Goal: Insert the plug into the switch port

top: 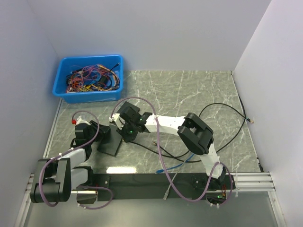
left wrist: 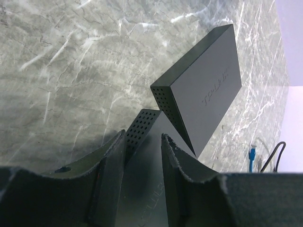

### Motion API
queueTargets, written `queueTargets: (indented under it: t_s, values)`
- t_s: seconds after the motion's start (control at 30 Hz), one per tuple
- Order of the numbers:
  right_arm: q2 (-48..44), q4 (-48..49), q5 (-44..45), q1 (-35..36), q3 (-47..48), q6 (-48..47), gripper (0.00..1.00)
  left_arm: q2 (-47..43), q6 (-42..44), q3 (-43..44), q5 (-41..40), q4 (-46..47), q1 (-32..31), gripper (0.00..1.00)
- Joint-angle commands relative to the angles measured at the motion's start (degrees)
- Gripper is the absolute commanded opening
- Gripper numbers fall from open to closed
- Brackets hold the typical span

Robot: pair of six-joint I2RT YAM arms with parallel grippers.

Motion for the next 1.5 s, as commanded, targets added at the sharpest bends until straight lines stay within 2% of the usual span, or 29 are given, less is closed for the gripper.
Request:
queueTargets:
  t_s: [0.0,0.33,0.43,0.57,0.63,0.77,0.93,1.07,1.13,1.2,1.33,1.43,1.47]
  values:
    - [-2.37,27.11,-4.70,0.69,7.47,-1.34,0.00,1.55,-3.30,-2.36,11.03,-9.60,-3.63,0.41]
    - [1.41,28.43,-2.59,0.69,10.46,-0.55,0.00,1.46,-3.74,-1.66,9.44,-10.74,-3.89,0.48]
    - [0.89,28.25,-0.49,0.69,8.63,-0.64,0.08,-1.42,-4.17,-1.40,8.04,-12.76,-3.89,0.57]
    - [-0.95,28.70,2.41,0.61,3.88,-0.37,0.29,-8.29,-3.74,0.27,3.13,-19.51,-3.80,0.74]
    - [-2.36,29.48,3.55,0.52,0.37,0.07,0.38,-11.10,-3.21,1.75,1.45,-22.42,-3.80,0.78]
    - [-5.08,30.10,5.57,0.43,-5.08,0.77,0.53,-13.13,-0.93,5.36,-2.68,-26.74,-3.37,0.82]
    - [-11.76,31.86,6.28,0.52,-13.78,2.88,0.62,-11.30,1.97,9.67,-4.97,-29.29,-1.70,0.84]
    - [-18.69,31.60,9.70,0.52,-19.93,5.07,0.74,-8.66,3.73,11.17,-5.42,-27.36,0.06,0.83]
    - [-23.44,31.16,13.04,0.52,-21.78,5.96,0.76,-7.69,4.44,11.87,-4.98,-27.27,0.76,0.83]
    - [-27.74,27.93,18.38,0.52,-23.10,8.30,0.80,-7.69,4.96,12.31,-4.45,-25.51,1.38,0.83]
    - [-35.04,19.49,25.51,0.60,-25.83,12.54,0.81,-10.05,5.14,12.58,-3.75,-26.21,1.56,0.82]
    - [-39.44,10.18,26.59,1.22,-27.76,16.49,0.81,-13.12,4.70,11.61,-3.22,-26.57,1.47,0.82]
    - [-40.41,4.06,26.59,1.83,-27.85,18.33,0.80,-13.83,4.53,11.44,-2.61,-26.65,1.47,0.82]
